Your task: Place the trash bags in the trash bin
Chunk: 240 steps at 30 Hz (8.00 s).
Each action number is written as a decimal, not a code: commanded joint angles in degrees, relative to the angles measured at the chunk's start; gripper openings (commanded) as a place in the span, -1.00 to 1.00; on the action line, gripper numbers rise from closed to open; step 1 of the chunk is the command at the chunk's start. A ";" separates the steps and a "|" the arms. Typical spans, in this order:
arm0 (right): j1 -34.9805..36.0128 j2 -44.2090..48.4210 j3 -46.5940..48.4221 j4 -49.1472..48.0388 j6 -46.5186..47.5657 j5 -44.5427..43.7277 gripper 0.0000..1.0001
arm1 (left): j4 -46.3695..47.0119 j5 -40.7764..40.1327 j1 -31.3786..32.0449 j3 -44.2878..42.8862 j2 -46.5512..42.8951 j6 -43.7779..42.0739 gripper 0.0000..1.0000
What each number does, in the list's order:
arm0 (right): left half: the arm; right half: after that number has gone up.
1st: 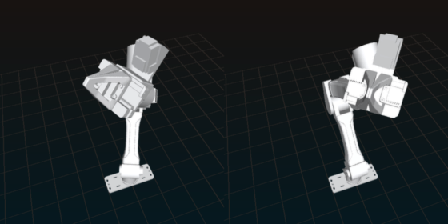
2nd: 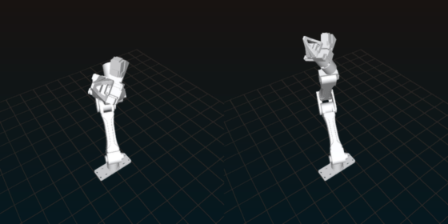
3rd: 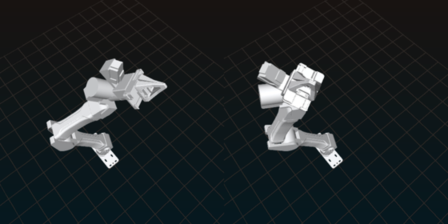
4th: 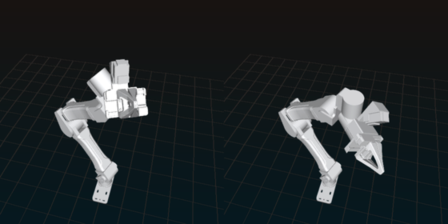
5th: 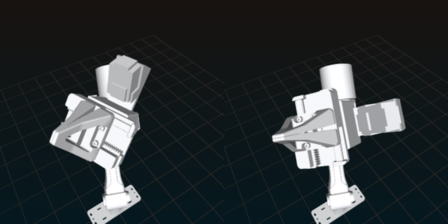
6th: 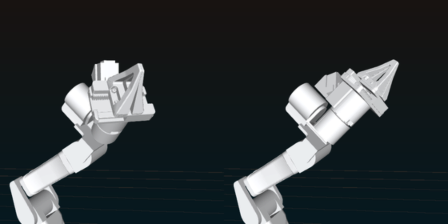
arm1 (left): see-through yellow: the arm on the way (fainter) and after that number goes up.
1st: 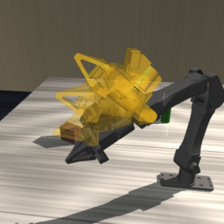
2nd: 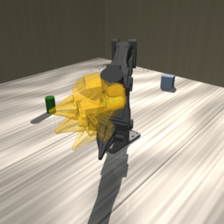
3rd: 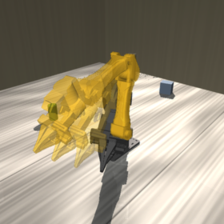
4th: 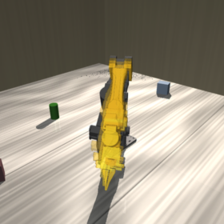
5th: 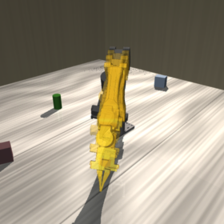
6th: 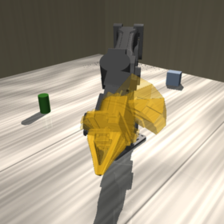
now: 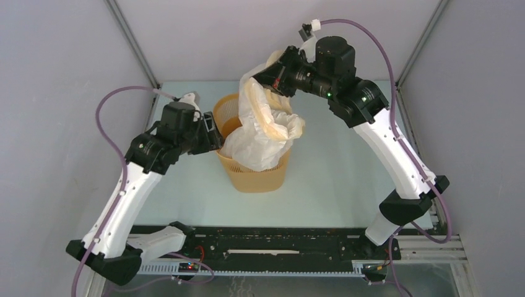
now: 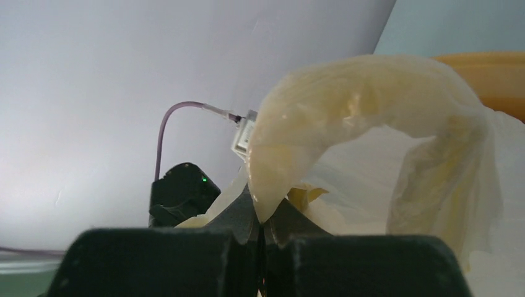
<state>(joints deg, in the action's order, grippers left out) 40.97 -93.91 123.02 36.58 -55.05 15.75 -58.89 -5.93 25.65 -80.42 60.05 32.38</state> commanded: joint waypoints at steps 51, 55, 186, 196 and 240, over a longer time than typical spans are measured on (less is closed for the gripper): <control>-10.02 12.91 -18.59 9.85 23.44 1.44 -1.00 | 20.77 10.85 9.47 -3.62 9.38 12.67 0.18; -10.73 12.32 -17.59 11.24 23.66 4.39 -1.00 | 19.13 12.90 7.47 -3.81 3.73 13.04 0.61; -14.30 55.17 -61.06 19.56 18.57 -10.02 -0.73 | 43.57 30.28 -5.61 35.16 -10.80 23.54 -1.00; -16.22 50.86 -61.53 15.17 22.66 -14.93 -0.44 | 44.59 28.51 -6.05 28.28 0.62 20.17 -0.98; -33.58 34.83 -38.82 1.59 20.93 18.85 -0.01 | 48.36 38.54 -10.98 4.20 14.67 14.22 0.18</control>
<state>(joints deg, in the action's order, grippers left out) 9.72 -57.82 87.11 46.37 -27.14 24.14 -18.06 30.37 15.81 -78.39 74.96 40.10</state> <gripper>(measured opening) 0.498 0.622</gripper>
